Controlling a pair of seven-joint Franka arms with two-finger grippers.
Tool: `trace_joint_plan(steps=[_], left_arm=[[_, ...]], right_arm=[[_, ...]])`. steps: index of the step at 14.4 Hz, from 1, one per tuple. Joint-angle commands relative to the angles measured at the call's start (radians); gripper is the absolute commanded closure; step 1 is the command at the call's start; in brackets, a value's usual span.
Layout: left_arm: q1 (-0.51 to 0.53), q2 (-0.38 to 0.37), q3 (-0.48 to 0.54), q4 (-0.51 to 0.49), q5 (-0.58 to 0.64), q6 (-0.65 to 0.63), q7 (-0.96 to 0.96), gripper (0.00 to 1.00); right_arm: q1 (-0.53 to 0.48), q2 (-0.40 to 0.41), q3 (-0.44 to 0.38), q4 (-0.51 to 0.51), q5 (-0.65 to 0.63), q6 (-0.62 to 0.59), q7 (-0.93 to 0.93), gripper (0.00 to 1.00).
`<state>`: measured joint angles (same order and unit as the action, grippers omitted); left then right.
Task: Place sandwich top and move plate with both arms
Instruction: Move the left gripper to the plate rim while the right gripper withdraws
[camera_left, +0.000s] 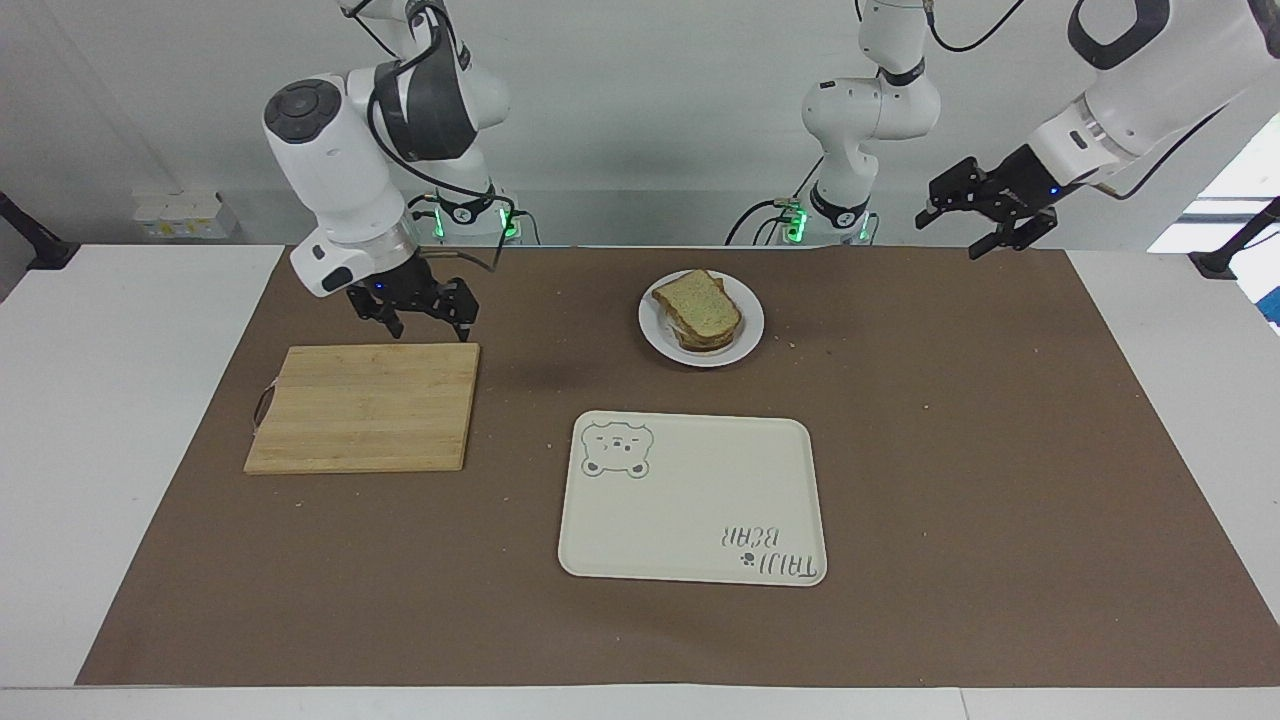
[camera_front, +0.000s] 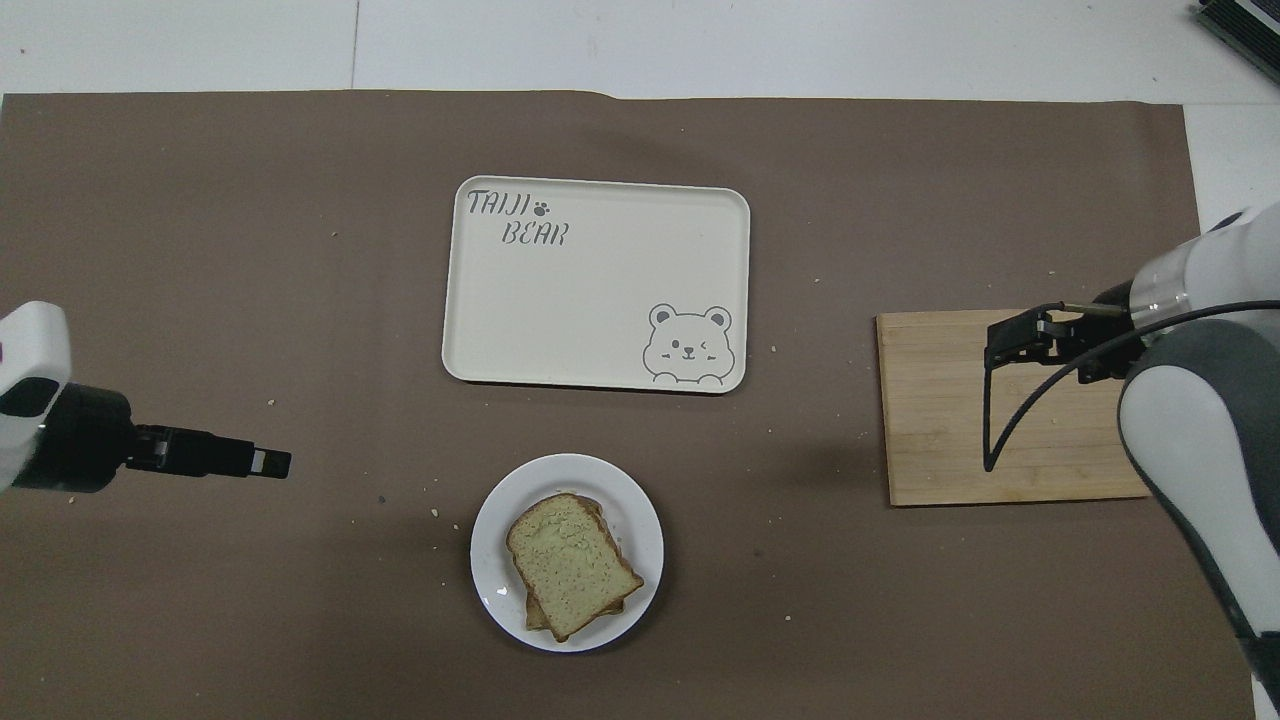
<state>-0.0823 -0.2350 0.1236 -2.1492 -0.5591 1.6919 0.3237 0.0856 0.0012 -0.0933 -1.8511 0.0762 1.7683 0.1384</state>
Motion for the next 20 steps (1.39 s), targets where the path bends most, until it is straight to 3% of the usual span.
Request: trace_joint_plan(steps=[1,4,9,12,17,19,20], left_arm=[[0.013,-0.079,-0.006,-0.19,-0.065,0.087,0.067,0.0],[0.007,-0.136,-0.007,-0.348,-0.126,0.231,0.093,0.0],[0.003,-0.112,-0.006,-0.535,-0.362,0.351,0.32,0.0],[-0.02,-0.075,-0.007,-0.578,-0.455,0.397,0.368,0.01],[-0.184,-0.027,-0.007,-0.604,-0.682,0.515,0.454,0.08],[-0.224,-0.026,-0.007,-0.618,-0.711,0.546,0.456,0.13],[-0.237,-0.023,-0.007,-0.62,-0.734,0.546,0.456,0.26]], right_arm=[[-0.04,-0.026,0.01,-0.02,-0.019,-0.03,-0.026,0.0],[-0.075,-0.03,0.01,-0.022,-0.019,-0.064,-0.043,0.0],[-0.116,-0.03,0.01,0.0,-0.021,-0.076,-0.149,0.0],[-0.115,-0.035,0.006,0.073,-0.021,-0.101,-0.151,0.0],[-0.115,-0.059,0.009,0.141,-0.023,-0.128,-0.152,0.0],[-0.112,-0.058,0.012,0.18,-0.03,-0.144,-0.152,0.0],[-0.106,-0.059,0.013,0.194,-0.042,-0.148,-0.152,0.0]])
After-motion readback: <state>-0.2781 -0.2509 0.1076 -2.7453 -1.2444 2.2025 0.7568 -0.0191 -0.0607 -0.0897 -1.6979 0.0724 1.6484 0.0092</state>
